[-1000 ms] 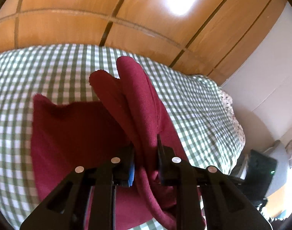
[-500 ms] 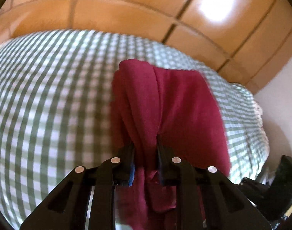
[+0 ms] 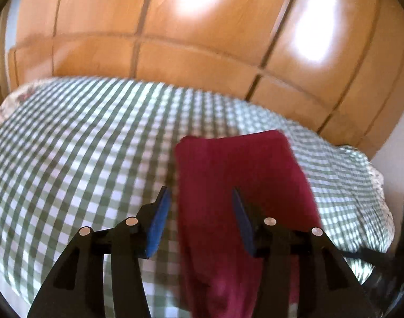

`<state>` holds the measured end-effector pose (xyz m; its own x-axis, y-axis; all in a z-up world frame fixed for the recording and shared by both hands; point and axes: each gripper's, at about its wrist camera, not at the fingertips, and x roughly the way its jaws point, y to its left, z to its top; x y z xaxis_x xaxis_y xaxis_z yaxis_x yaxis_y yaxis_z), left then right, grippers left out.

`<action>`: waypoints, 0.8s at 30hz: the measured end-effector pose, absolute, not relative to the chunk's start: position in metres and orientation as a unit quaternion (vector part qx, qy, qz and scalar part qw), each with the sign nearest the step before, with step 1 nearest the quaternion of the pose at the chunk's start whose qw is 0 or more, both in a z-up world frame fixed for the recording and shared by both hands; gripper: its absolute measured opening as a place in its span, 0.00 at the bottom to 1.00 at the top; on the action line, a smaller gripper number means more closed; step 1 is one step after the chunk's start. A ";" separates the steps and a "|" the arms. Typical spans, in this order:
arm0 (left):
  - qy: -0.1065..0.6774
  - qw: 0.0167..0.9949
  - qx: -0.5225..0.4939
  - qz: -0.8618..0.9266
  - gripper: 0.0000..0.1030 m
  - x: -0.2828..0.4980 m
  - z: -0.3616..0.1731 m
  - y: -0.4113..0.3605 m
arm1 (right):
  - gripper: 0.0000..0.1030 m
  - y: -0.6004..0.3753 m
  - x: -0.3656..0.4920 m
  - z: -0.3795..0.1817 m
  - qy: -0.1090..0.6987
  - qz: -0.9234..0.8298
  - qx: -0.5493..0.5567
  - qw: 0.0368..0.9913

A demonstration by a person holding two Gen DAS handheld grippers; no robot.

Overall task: Fold small clothes
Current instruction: 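Press the folded red sweater flat with both open tools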

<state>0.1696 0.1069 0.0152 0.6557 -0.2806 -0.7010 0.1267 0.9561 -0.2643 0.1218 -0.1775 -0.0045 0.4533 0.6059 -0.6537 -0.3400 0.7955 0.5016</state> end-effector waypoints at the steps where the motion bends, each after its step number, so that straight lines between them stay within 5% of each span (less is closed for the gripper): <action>1: 0.395 0.906 -0.089 -0.121 0.46 0.165 0.017 0.101 | 0.73 -0.181 0.131 -0.001 0.436 0.273 0.158 0.843; 15: 0.449 0.880 -0.035 -0.150 0.46 0.160 -0.039 0.058 | 0.64 -0.143 0.296 -0.051 0.516 0.167 0.158 0.825; 18: 0.448 0.881 -0.044 -0.149 0.46 0.155 -0.044 0.059 | 0.56 -0.145 0.305 -0.080 0.531 0.149 0.135 0.823; 24: 0.445 0.883 -0.055 -0.136 0.52 0.151 -0.037 0.056 | 0.58 -0.161 0.294 -0.070 0.496 0.166 0.162 0.837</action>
<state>0.1510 0.0563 -0.0369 0.5661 -0.2899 -0.7717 0.1918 0.9567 -0.2188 0.2935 -0.1608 -0.0704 0.4537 0.4382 -0.7760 -0.1172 0.8925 0.4355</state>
